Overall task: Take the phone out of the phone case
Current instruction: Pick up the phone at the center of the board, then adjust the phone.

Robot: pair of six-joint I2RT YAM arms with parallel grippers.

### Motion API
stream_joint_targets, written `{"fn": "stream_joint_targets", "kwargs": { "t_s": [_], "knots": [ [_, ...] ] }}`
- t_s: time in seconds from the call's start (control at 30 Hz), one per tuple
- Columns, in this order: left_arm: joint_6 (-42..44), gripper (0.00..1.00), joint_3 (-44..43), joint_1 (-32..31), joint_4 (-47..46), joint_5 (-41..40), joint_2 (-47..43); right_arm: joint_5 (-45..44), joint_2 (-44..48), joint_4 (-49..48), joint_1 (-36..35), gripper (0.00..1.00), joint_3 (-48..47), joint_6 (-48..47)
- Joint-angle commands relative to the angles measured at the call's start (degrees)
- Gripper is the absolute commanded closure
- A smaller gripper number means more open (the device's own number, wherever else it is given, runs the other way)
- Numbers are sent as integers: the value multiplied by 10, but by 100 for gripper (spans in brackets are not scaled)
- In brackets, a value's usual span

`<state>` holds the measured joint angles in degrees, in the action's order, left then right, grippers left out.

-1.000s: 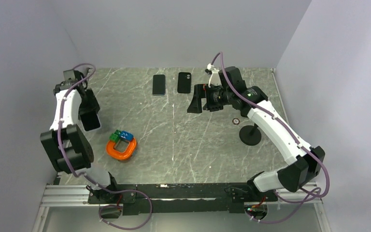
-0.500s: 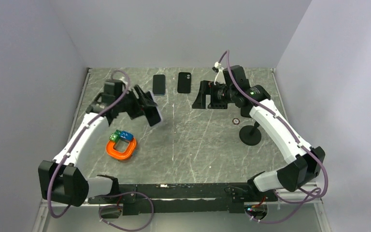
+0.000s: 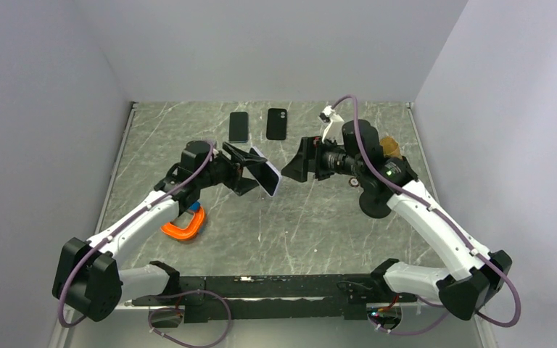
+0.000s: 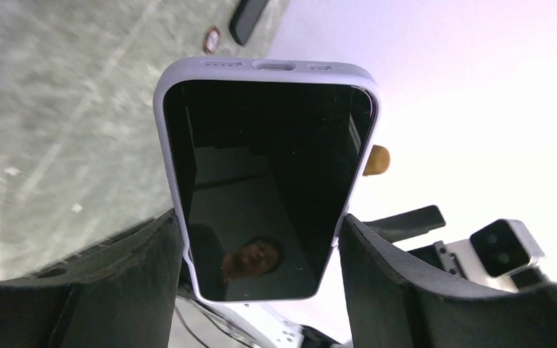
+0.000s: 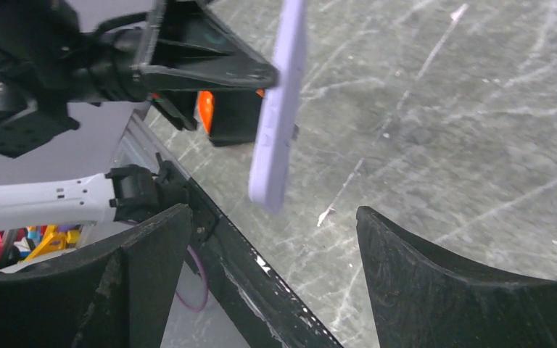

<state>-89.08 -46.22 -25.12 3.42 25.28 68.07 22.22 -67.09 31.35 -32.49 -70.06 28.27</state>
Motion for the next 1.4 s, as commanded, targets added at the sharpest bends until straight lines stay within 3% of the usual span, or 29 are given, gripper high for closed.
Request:
{"fn": "stream_joint_targets", "kwargs": {
  "t_s": [0.0,0.13,0.3,0.37,0.43,0.47,0.5,0.53,0.57,0.6,0.7,0.8,0.93,1.03,1.2,1.3,1.37],
  "knots": [
    [-208,100,-24,-39,-107,-16,-22,-65,34,-103,-44,14,20,8],
    [-229,100,-75,-66,-13,-49,-30,-127,8,-90,-80,26,11,6],
    [-264,100,-88,-86,-2,-68,-32,-212,-11,-75,-101,46,5,13],
    [-281,100,-88,-98,-2,-90,-38,-221,-12,-81,-103,59,10,15],
    [-281,100,-85,-106,-18,-108,-39,-233,-15,-73,-103,85,7,18],
    [-270,86,-82,-106,-28,-107,-38,-246,-12,-69,-103,100,7,19],
    [-256,62,-80,-106,-28,-104,-37,-257,-3,-72,-102,100,13,22],
    [-236,27,-82,-106,-12,-98,-39,-272,8,-75,-101,100,20,24],
    [-209,5,-91,-105,33,-97,-42,-290,18,-68,-100,100,20,21],
    [-176,1,-105,-104,94,-101,-46,-306,21,-54,-96,100,15,18],
    [-46,1,-144,-86,232,-137,-58,-341,17,1,-83,100,-15,-1],
    [116,1,-214,-64,365,-229,-65,-334,14,42,-66,100,-43,-34],
    [334,5,-267,-61,390,-342,-76,-194,-13,96,-13,100,-92,-91],
    [388,11,-231,-60,378,-384,-100,-13,-56,125,46,100,-95,-124],
    [465,10,-138,-54,241,-269,-116,169,-141,192,56,100,-111,-164],
    [513,7,-121,-53,168,-123,-80,214,-160,202,51,100,-107,-178],
    [530,10,-107,-53,123,-22,-51,275,-166,202,47,100,-95,-196]
  ]
}}
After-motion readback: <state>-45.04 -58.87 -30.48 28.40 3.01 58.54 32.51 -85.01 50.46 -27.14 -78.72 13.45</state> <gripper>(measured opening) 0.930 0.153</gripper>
